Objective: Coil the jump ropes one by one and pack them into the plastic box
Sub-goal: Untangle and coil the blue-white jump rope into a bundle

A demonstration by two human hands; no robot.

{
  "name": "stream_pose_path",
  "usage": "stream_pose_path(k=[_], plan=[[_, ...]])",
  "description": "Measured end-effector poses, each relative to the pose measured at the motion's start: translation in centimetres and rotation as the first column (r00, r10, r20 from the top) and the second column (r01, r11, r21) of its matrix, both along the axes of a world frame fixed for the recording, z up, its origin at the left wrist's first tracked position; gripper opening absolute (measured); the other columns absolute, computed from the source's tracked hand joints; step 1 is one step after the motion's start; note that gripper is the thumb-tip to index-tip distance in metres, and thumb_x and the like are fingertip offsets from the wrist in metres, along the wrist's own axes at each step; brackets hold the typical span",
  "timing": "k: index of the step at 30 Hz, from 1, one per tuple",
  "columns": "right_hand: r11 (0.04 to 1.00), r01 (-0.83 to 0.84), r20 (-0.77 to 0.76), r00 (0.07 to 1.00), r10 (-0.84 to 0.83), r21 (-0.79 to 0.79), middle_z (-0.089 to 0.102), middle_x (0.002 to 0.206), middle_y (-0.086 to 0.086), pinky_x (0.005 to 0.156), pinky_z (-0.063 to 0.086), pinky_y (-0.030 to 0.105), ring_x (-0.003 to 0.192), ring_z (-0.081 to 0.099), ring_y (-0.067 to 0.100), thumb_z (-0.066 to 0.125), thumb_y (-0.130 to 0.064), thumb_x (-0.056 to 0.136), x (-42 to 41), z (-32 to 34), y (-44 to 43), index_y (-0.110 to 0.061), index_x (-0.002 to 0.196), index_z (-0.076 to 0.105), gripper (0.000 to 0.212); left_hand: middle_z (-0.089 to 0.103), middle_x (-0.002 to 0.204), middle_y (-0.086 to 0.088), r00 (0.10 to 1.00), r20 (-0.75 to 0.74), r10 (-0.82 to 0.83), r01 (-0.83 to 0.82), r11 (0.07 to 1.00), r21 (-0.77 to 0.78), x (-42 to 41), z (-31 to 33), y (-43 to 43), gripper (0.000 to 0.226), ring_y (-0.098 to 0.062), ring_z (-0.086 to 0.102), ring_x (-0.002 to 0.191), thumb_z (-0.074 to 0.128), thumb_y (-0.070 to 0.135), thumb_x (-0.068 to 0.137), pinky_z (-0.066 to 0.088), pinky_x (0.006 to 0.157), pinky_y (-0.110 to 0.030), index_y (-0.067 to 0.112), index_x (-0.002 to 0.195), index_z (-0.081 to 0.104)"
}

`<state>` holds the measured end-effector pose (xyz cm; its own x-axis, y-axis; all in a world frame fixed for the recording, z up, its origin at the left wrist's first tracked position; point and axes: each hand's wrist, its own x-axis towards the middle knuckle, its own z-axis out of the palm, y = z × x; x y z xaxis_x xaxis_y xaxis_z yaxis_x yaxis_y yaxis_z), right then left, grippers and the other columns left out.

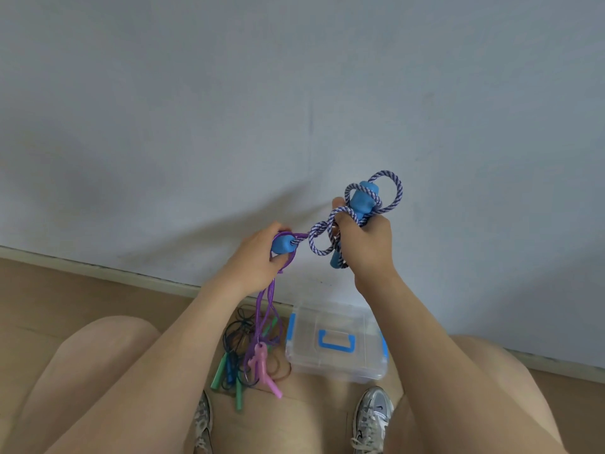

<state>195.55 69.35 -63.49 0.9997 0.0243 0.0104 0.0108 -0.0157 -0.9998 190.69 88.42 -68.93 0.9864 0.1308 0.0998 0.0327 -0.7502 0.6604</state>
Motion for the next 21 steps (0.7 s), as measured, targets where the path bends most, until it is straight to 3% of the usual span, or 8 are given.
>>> stream_pose_path(k=[3,5,7,10,13,16,18,21], plan=[[0.997,-0.011,-0.067,0.998,0.017,0.081,0.066,0.076,-0.002,0.069,0.045,0.031,0.070,0.058,0.014,0.065,-0.018,0.099,-0.4,0.1,0.4,-0.027,0.085,0.076,0.020,0.058,0.128,0.003,0.986,-0.168,0.000,-0.038,0.973,-0.227,0.0,0.3,-0.6,0.068,-0.025,0.056,0.106,0.047,-0.007,0.087,0.054,0.086,-0.040,0.043,0.133,0.054],[0.991,0.003,-0.128,0.992,0.015,0.137,0.068,0.083,0.001,0.069,0.045,0.032,0.075,0.062,0.019,0.061,-0.019,0.101,-0.2,0.0,0.4,-0.029,0.088,0.075,0.022,0.060,0.121,0.004,0.981,-0.196,-0.008,-0.088,0.875,-0.476,0.0,1.2,-0.9,0.070,-0.020,0.055,0.104,0.039,-0.017,0.085,0.050,0.075,-0.032,0.039,0.118,0.066],[0.985,-0.006,-0.185,0.982,0.039,0.172,0.070,0.081,-0.001,0.067,0.047,0.031,0.068,0.069,0.016,0.057,-0.019,0.104,-0.1,0.1,0.3,-0.029,0.093,0.073,0.022,0.064,0.119,-0.002,0.984,-0.175,0.028,-0.124,0.818,-0.562,0.1,1.6,-0.6,0.068,-0.022,0.054,0.098,0.039,-0.020,0.084,0.044,0.066,-0.028,0.032,0.112,0.072],[0.979,0.000,-0.213,0.976,0.044,0.203,0.072,0.079,-0.005,0.071,0.050,0.033,0.060,0.073,0.009,0.053,-0.016,0.104,-0.3,0.3,0.7,-0.025,0.098,0.072,0.022,0.056,0.127,-0.011,0.975,-0.194,0.106,-0.197,0.813,-0.547,0.2,1.6,-0.4,0.062,-0.021,0.054,0.095,0.043,-0.017,0.082,0.047,0.061,-0.027,0.028,0.112,0.074],[0.965,0.043,-0.207,0.978,0.012,0.260,0.072,0.092,0.005,0.082,0.056,0.043,0.086,0.075,0.027,0.057,-0.016,0.099,-0.6,0.6,1.0,-0.020,0.101,0.073,0.017,0.033,0.128,-0.004,0.936,-0.221,0.275,-0.332,0.898,-0.289,0.0,1.2,-0.5,0.046,-0.023,0.040,0.107,0.053,-0.003,0.089,0.040,0.070,-0.018,0.033,0.115,0.065],[0.940,0.080,-0.190,0.982,-0.017,0.332,0.073,0.090,-0.006,0.094,0.057,0.045,0.094,0.071,0.024,0.054,-0.012,0.103,-0.3,0.8,0.9,-0.022,0.094,0.070,0.021,0.054,0.121,-0.007,0.933,-0.260,0.251,-0.332,0.877,-0.348,0.2,0.6,-0.1,0.037,-0.027,0.053,0.110,0.061,0.000,0.091,0.043,0.083,-0.032,0.030,0.111,0.059],[0.934,0.102,-0.190,0.981,-0.038,0.342,0.070,0.073,-0.017,0.078,0.055,0.033,0.079,0.066,0.013,0.052,-0.011,0.104,-0.1,0.6,0.7,-0.022,0.087,0.069,0.027,0.066,0.104,-0.008,0.939,-0.300,0.169,-0.287,0.866,-0.411,0.3,0.5,0.0,0.039,-0.024,0.063,0.098,0.058,-0.007,0.091,0.048,0.086,-0.034,0.030,0.104,0.062],[0.929,0.190,-0.221,0.967,-0.122,0.319,0.058,0.064,-0.010,0.059,0.045,0.023,0.061,0.055,0.013,0.056,-0.013,0.101,-0.1,0.3,0.6,-0.021,0.082,0.067,0.023,0.067,0.089,-0.005,0.938,-0.314,0.149,-0.258,0.904,-0.342,0.2,0.2,0.1,0.033,-0.024,0.062,0.086,0.054,-0.007,0.090,0.049,0.083,-0.034,0.021,0.098,0.070]])
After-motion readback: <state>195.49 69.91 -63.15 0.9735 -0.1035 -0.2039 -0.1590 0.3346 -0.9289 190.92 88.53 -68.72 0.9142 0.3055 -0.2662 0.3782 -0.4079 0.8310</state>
